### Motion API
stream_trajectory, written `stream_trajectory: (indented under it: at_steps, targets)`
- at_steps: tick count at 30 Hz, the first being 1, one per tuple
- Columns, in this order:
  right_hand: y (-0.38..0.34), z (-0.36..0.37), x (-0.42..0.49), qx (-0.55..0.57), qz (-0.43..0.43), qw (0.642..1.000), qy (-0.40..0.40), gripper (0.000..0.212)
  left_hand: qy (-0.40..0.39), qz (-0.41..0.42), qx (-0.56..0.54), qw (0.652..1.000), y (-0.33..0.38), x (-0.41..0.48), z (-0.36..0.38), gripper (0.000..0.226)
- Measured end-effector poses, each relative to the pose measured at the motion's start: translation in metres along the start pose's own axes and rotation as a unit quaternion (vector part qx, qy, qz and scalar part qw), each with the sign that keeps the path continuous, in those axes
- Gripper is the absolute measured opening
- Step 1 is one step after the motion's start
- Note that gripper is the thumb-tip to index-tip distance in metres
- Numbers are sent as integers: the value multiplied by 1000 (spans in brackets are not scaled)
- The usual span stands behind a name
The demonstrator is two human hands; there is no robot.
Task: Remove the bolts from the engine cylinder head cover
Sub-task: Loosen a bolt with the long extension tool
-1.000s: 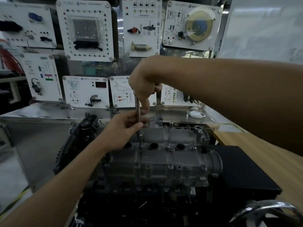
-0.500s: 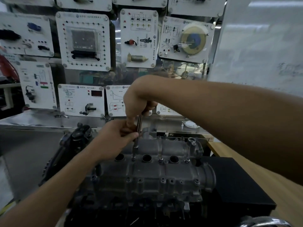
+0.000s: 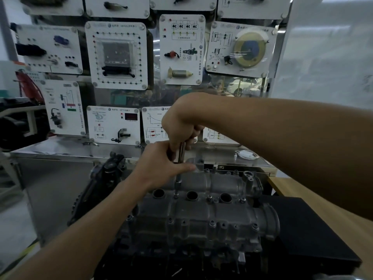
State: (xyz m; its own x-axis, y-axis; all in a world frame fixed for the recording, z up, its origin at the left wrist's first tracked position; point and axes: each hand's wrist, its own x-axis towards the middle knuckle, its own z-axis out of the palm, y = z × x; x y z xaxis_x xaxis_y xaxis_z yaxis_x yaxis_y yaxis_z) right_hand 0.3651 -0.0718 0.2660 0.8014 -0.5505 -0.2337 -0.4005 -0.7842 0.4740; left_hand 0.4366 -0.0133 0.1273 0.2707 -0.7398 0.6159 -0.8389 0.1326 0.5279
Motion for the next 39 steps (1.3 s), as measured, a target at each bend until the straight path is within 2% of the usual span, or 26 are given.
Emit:
stream_trajectory:
  at_steps: [3,5,6,7,9,11,13,14,16,17,20,22,23,25,27,29,30,32,34,36,37,39]
  targets:
    - [0,3,0,-46,0,999,19,29,-113,-9,-115,987,-1,-1,-3,22]
    - [2,4,-1,-43,5,998,34,34,-152,-2,-141,978,-5,-2,-8,14]
    - [2,4,-2,-14,10,1000,27,40,-133,1,-116,984,-3,-2,-10,8]
    - [2,3,0,15,12,1000,13,45,-91,4,-56,994,-1,-1,-9,16]
    - [-1,0,1,41,13,999,-5,44,-1,-5,84,996,5,-1,-2,49]
    - [-3,0,1,17,5,1000,7,38,31,-16,97,995,6,-4,3,60]
    - [-3,4,-2,-41,-6,998,41,26,-46,-34,-33,998,1,-8,-2,45]
    - [-2,7,-4,-67,-6,996,56,24,-119,-50,-103,986,-1,-10,-7,36]
    - [2,12,-4,-68,-11,996,58,42,-210,-51,-158,963,-9,-14,-13,37]
    - [2,13,-3,-50,-18,997,55,50,-212,-36,-139,967,-11,-14,-13,38]
    - [1,14,2,38,-28,997,60,46,-95,-19,-64,993,-6,-14,-5,9]
    - [0,16,2,52,-20,998,39,44,-12,-14,-7,1000,-2,-13,1,33]
    - [0,17,0,36,-14,999,36,43,5,-15,11,1000,-2,-12,4,45]
    - [1,17,-3,8,-13,998,63,34,-21,-29,-10,999,-2,-13,4,54]
    - [3,17,-5,27,-34,994,96,31,-109,-40,-73,991,-4,-13,-1,42]
    - [2,14,-9,28,-44,992,115,57,-190,-36,-109,975,-9,-12,-8,26]
    - [2,13,-10,24,-40,992,114,63,-202,-38,-114,972,-11,-12,-10,22]
    - [1,11,-9,42,-27,995,92,53,-149,-35,-56,987,-12,-9,-7,5]
    - [1,9,-5,52,-10,996,70,44,-47,-33,46,997,-9,-8,2,36]
    - [2,9,-9,29,-16,998,60,39,31,-25,88,995,-2,-10,13,54]
    - [6,10,-13,29,-24,997,61,36,40,-28,75,996,3,-9,16,55]
    - [24,14,-30,80,-35,992,91,33,-3,-54,2,999,13,-3,17,49]
